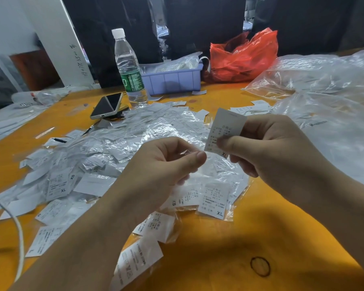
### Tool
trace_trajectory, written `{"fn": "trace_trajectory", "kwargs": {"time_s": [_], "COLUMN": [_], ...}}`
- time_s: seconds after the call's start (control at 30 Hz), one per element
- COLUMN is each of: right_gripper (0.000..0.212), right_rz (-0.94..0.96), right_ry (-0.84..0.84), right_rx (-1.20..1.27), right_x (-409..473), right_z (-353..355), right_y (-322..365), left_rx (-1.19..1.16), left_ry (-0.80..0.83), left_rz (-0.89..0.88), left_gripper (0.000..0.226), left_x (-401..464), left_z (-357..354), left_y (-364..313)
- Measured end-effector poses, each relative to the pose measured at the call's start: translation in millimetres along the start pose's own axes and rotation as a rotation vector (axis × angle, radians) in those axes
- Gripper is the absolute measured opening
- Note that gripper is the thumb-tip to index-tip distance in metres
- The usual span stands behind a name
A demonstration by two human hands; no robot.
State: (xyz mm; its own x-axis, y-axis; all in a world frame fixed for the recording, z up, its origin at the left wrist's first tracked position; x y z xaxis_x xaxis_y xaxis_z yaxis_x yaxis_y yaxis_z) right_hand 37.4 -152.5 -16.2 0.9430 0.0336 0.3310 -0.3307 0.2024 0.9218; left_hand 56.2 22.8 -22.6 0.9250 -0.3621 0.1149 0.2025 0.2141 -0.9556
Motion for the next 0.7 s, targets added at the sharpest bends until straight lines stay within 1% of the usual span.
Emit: {"fn": "trace_trajectory", "kwargs": {"time_s": [0.1, 0.17, 0.37, 0.6, 0.7], "right_gripper": [0.011, 0.010, 0.010, 0.012, 0.010], "right_rz": [-0.119, -0.151, -0.166, -0.138, -0.125], "right_ry": [0.011, 0.036, 0.115, 0.034, 0.118], "right_rx": [0.168, 0.193, 0.182, 0.179, 0.202], "right_x": [2.4, 3.1, 2.3, 4.1, 3.2], "right_z": [2.3, 1.9, -2.3, 2.7, -0.6], "right_y": [-3.2, -4.0, -4.5, -3.6, -1.9], "left_rx": [0.014, 0.012, -0.003, 0.006, 0.001], "left_ry": [-0.016, -0.007, 0.023, 0.024, 0.037], "left_rz": [-0.015, -0.027, -0.048, -0.050, -0.052], "left_gripper": [0.022, 0.024, 0.022, 0.020, 0.017], "left_x": [-0.2, -0.8, -1.4, -2.4, -2.5], "left_z": [1.2, 0.7, -0.6, -1.5, -1.9], "left_y": [-0.9, -2.2, -4.4, -5.2, -5.7]}}
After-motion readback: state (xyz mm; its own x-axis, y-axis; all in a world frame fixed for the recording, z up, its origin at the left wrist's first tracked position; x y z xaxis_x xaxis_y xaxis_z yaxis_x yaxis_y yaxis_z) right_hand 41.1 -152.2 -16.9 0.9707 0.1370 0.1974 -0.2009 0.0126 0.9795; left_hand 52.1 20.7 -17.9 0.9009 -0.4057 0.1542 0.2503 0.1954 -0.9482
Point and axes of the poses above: each hand's wrist, its own x-axis towards the middle knuckle, its own z-axis out of the back of the hand, y = z × x, the point moved 3 cm from there along x, towards the middle knuckle, and after that the axes turned 1 degree about x, right-handed, at the moved point
